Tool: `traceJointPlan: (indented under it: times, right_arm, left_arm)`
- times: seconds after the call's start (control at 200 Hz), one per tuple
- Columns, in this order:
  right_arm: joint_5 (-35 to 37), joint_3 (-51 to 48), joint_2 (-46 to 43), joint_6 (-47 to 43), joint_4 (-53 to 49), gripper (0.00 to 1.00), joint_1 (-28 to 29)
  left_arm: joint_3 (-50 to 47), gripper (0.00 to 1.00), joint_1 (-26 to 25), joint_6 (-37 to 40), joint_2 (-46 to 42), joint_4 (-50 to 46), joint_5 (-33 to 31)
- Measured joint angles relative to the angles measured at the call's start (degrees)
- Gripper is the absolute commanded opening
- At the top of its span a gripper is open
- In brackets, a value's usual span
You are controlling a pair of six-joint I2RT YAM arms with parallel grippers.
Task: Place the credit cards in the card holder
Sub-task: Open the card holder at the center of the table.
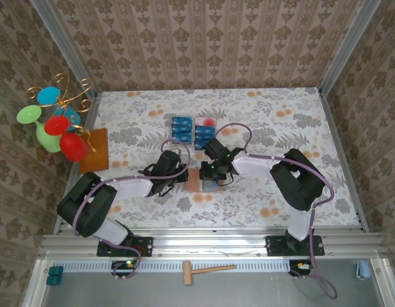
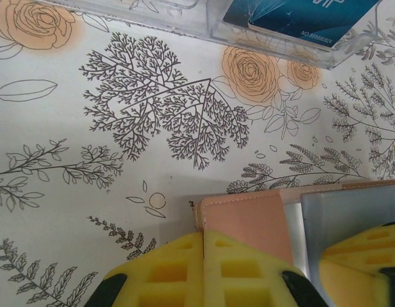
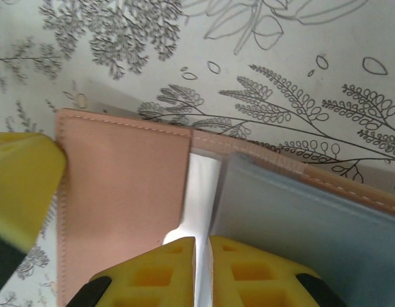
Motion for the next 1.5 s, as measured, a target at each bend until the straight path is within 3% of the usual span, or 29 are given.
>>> traceJointPlan:
  times: [0.16,0.315,0.71,1.12,1.5]
  right_arm:
    - [-0.04,0.63,1.11,-0.02,0.11,0.13,0.28]
    - [-0.04,0.63,1.09,-0.02,0.11,0.13,0.28]
    - [-0.04,0.63,1.11,-0.02,0.11,0.13,0.28]
    - [-0.02,0.63,0.92,-0.02,0.04,0.15,0.24]
    - [1.64,-2.58,-7.28,-1.07,-2.12,0.26,-4.15]
  left_arm:
    - [0.00,0.47,0.24,0.28,-0.02,-0.07,0.44]
    - [0.00,0.62,1.16,0.92,-1.75,-1.60,0.48]
    - [3.41,0.62,1.75,7.19,-7.76,-11.72,-0.04]
    - [8.61,0.61,-4.68,12.44,1.40,-19.87,-6.78]
    - [7.54,0.55,-4.81,12.48,1.95,-20.48,-9.29]
